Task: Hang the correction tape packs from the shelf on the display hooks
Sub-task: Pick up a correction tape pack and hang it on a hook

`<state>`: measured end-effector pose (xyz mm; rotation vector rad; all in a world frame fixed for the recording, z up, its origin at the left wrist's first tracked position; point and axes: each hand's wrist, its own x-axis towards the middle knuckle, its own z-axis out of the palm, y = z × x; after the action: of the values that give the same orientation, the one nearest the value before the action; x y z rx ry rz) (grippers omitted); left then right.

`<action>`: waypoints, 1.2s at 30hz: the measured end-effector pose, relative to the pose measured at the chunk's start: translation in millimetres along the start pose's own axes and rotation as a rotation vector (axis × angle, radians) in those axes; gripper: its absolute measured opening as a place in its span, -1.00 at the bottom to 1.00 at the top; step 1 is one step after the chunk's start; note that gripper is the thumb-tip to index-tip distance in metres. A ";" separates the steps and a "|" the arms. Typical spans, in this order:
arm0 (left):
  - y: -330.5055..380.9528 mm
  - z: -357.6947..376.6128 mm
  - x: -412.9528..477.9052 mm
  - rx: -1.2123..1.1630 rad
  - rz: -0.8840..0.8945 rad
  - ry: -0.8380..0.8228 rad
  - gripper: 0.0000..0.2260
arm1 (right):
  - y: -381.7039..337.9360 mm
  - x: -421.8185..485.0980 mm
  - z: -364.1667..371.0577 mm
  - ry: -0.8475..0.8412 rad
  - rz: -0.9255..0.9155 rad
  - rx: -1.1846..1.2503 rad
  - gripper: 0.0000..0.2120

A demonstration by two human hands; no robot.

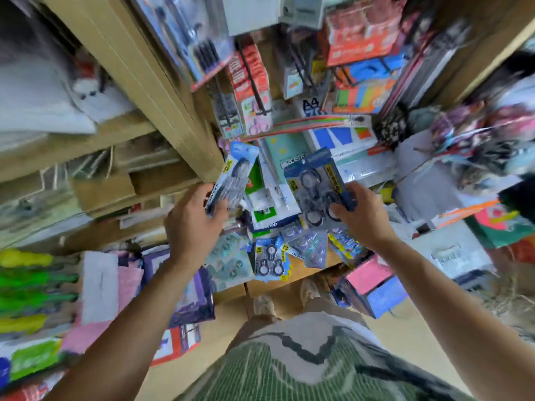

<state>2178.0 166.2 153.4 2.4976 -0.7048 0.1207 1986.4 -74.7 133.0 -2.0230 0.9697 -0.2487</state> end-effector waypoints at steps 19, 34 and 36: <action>141.4 -189.4 135.1 -0.352 0.525 0.488 -0.80 | -192.3 39.2 -135.9 0.382 -0.556 0.347 -0.84; 215.1 -282.5 200.9 -0.492 0.633 0.687 -0.78 | -283.9 92.6 -227.3 0.361 -0.856 0.598 -0.78; 221.7 -296.1 205.8 -0.502 0.640 0.723 -0.78 | -298.0 92.4 -237.7 0.360 -0.897 0.591 -0.74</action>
<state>2259.3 66.3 556.7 1.5131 -1.0133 0.8989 2093.8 -188.2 492.7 -1.7365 0.0694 -1.2513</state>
